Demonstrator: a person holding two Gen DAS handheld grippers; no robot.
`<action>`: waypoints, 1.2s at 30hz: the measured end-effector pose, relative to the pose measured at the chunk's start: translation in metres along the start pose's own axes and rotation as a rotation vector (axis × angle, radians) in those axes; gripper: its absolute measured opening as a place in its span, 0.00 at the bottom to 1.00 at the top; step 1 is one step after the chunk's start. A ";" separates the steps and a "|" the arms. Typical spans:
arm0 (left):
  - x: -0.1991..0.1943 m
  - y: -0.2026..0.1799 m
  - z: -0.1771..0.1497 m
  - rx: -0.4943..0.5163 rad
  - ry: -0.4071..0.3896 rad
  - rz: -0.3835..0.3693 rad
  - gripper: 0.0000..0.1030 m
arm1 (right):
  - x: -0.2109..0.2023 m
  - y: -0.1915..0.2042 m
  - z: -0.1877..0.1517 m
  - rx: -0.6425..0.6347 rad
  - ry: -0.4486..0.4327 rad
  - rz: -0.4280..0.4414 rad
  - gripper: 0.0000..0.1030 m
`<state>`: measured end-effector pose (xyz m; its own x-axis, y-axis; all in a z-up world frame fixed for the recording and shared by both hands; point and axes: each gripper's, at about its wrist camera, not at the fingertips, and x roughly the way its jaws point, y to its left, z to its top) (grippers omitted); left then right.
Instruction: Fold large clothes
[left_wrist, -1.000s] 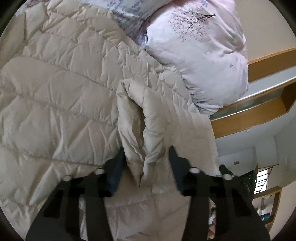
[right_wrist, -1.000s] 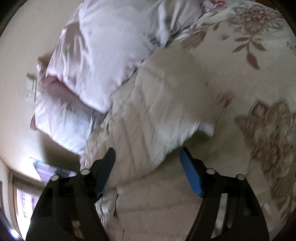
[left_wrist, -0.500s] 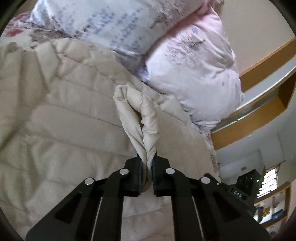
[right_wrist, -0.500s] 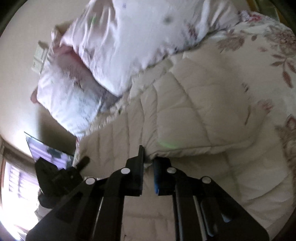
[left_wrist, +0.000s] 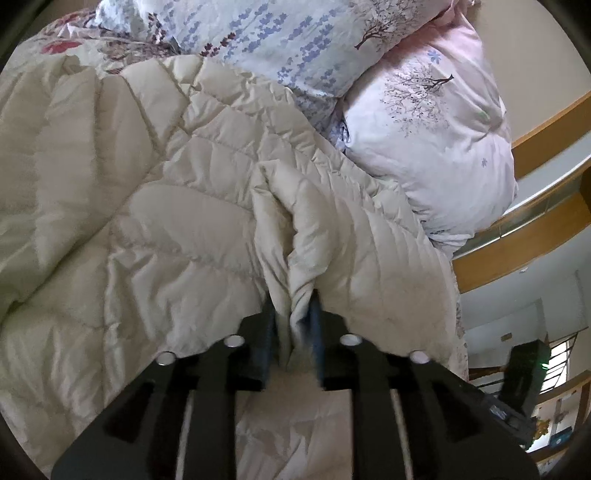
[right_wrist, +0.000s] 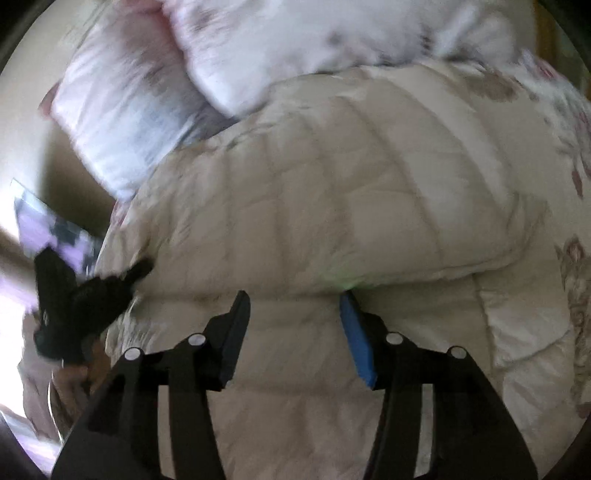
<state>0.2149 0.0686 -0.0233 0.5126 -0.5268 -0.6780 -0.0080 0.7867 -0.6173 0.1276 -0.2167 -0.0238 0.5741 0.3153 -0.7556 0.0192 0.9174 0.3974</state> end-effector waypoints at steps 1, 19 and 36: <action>-0.003 0.000 0.000 0.004 -0.005 0.003 0.35 | -0.004 0.011 -0.001 -0.040 0.000 0.005 0.45; -0.180 0.115 -0.055 -0.184 -0.413 0.167 0.75 | 0.098 0.171 0.038 -0.465 -0.082 -0.110 0.40; -0.225 0.228 -0.076 -0.621 -0.602 0.116 0.70 | 0.082 0.145 0.035 -0.287 0.089 0.061 0.70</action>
<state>0.0327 0.3418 -0.0416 0.8446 -0.0563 -0.5325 -0.4654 0.4147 -0.7820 0.2065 -0.0661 -0.0098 0.4929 0.3806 -0.7824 -0.2528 0.9231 0.2897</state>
